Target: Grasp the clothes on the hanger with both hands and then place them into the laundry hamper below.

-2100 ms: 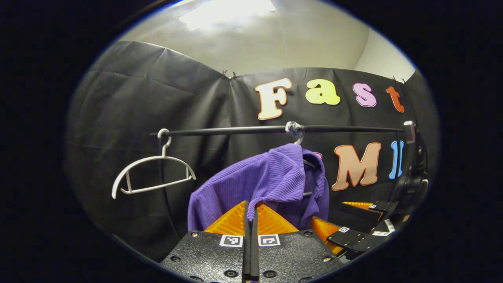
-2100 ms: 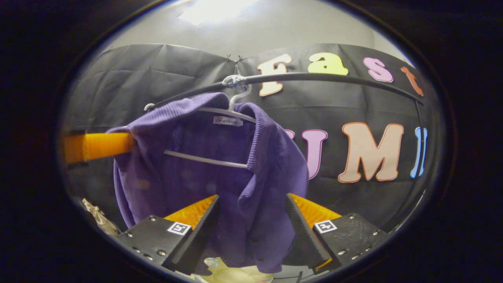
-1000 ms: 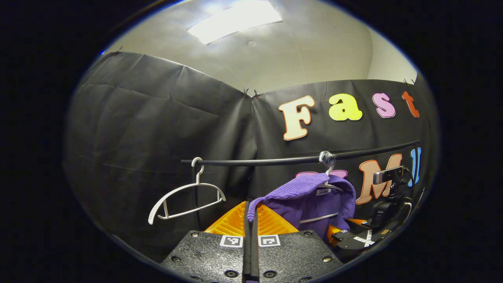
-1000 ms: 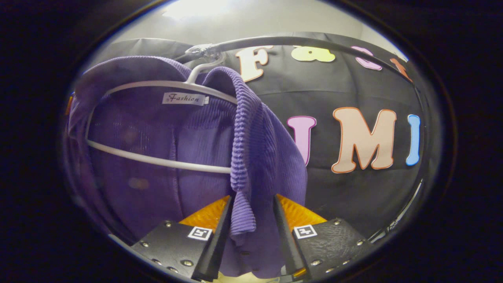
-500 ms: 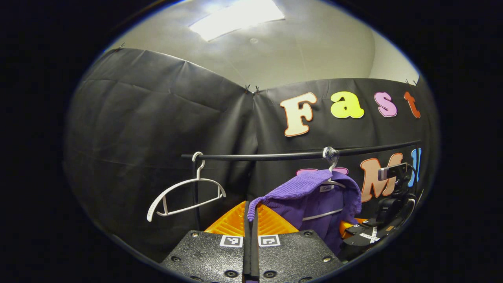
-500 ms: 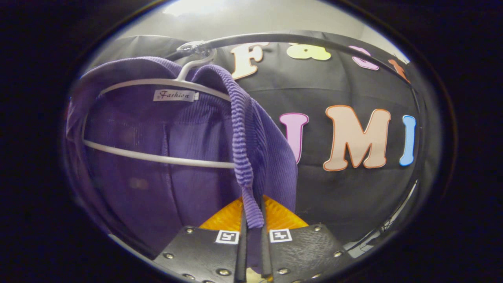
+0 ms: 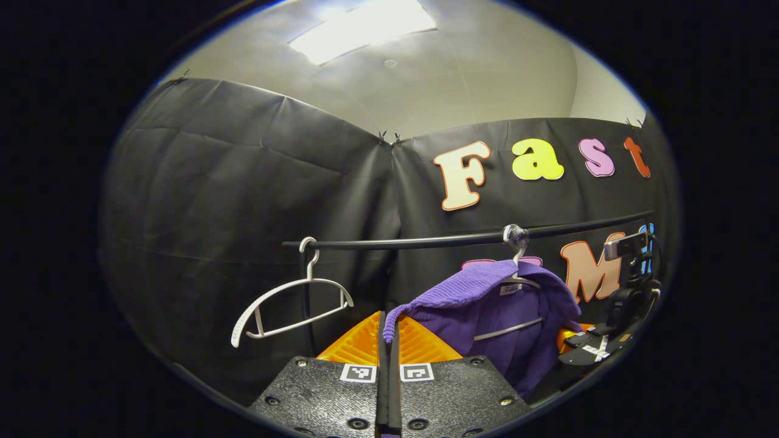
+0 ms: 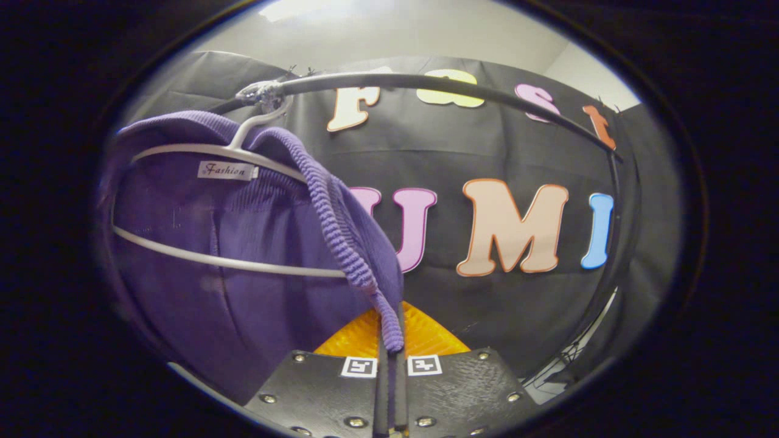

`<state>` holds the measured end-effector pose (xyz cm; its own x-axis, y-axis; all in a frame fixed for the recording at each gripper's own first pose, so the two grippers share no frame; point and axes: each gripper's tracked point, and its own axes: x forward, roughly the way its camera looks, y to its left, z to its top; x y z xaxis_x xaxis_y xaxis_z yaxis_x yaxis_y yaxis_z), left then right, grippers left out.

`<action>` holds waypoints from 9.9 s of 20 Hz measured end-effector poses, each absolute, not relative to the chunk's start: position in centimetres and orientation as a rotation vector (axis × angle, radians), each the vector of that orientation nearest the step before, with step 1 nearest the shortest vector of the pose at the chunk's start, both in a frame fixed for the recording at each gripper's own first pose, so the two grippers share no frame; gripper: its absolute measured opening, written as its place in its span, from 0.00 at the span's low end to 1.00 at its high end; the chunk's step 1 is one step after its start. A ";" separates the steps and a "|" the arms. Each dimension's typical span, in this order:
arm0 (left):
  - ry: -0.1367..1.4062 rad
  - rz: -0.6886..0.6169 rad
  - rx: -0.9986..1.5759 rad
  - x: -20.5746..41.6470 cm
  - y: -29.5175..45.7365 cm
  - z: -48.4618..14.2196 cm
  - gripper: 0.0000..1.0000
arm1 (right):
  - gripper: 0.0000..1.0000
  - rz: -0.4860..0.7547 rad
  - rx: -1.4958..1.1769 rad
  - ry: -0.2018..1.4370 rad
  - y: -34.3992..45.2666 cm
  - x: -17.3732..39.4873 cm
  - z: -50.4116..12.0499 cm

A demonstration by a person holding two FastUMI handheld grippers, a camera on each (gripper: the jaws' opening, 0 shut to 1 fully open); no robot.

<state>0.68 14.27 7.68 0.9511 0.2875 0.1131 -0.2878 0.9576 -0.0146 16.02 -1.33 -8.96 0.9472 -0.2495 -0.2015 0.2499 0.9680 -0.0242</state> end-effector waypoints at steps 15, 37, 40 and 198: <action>-0.264 0.380 0.221 2.5 18.5 13.7 0.00 | 0.04 -0.311 -0.068 0.121 -5.1 16.7 -5.9; -0.378 0.407 0.497 6.6 22.4 14.8 0.00 | 0.04 -0.315 -0.066 0.073 -6.0 18.4 -4.1; -0.399 0.401 0.524 7.2 22.5 14.9 0.00 | 0.04 -0.319 -0.067 0.070 -6.1 18.7 -4.0; -0.034 -0.285 -0.149 4.4 -4.0 3.9 0.03 | 0.02 -0.180 0.006 0.025 -1.8 6.0 -0.9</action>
